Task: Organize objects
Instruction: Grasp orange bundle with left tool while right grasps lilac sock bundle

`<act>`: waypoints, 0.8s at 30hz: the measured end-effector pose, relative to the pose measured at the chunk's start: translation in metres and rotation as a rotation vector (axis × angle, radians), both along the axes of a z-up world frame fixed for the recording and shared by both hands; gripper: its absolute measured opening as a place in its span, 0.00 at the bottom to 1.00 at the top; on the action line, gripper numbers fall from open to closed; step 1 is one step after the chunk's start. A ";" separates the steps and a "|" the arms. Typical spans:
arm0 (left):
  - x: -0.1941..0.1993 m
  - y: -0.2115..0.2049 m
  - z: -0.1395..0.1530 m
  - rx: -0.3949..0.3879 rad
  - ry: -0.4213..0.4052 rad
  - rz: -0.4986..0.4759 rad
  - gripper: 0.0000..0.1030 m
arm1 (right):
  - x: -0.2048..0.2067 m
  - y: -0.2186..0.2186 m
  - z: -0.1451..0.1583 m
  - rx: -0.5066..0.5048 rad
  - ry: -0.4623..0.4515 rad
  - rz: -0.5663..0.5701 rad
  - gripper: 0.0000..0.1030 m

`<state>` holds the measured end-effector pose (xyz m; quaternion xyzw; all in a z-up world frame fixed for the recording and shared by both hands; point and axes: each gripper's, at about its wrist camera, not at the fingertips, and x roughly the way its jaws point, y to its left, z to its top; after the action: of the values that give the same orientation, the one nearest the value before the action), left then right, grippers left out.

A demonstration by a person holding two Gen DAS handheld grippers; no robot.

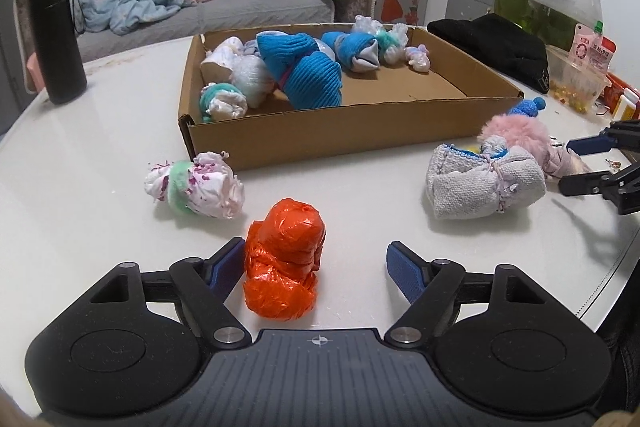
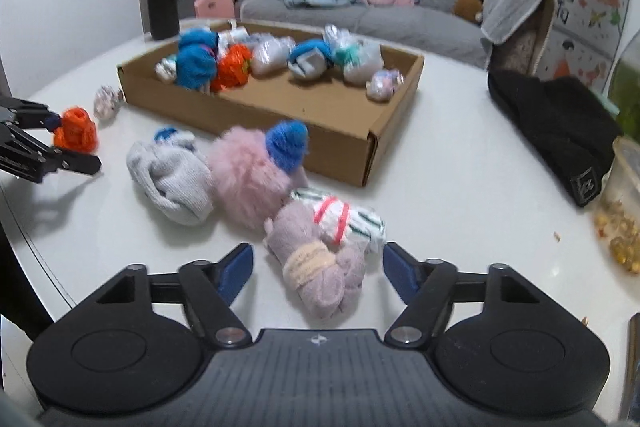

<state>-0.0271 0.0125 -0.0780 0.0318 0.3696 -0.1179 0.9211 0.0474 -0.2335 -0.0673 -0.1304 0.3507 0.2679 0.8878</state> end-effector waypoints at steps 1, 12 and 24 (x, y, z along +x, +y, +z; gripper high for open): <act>0.000 0.000 0.000 -0.002 0.000 -0.001 0.78 | 0.000 0.000 -0.001 -0.003 0.009 0.003 0.55; -0.003 0.002 0.003 -0.025 -0.006 -0.016 0.42 | -0.009 -0.005 -0.002 0.008 0.060 0.018 0.34; -0.009 0.019 0.037 -0.037 -0.044 0.017 0.41 | -0.015 -0.028 0.029 0.091 0.022 -0.017 0.33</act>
<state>-0.0362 0.0315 -0.0406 0.0141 0.3472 -0.1163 0.9305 0.0323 -0.2618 -0.0380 -0.0837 0.3491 0.2774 0.8911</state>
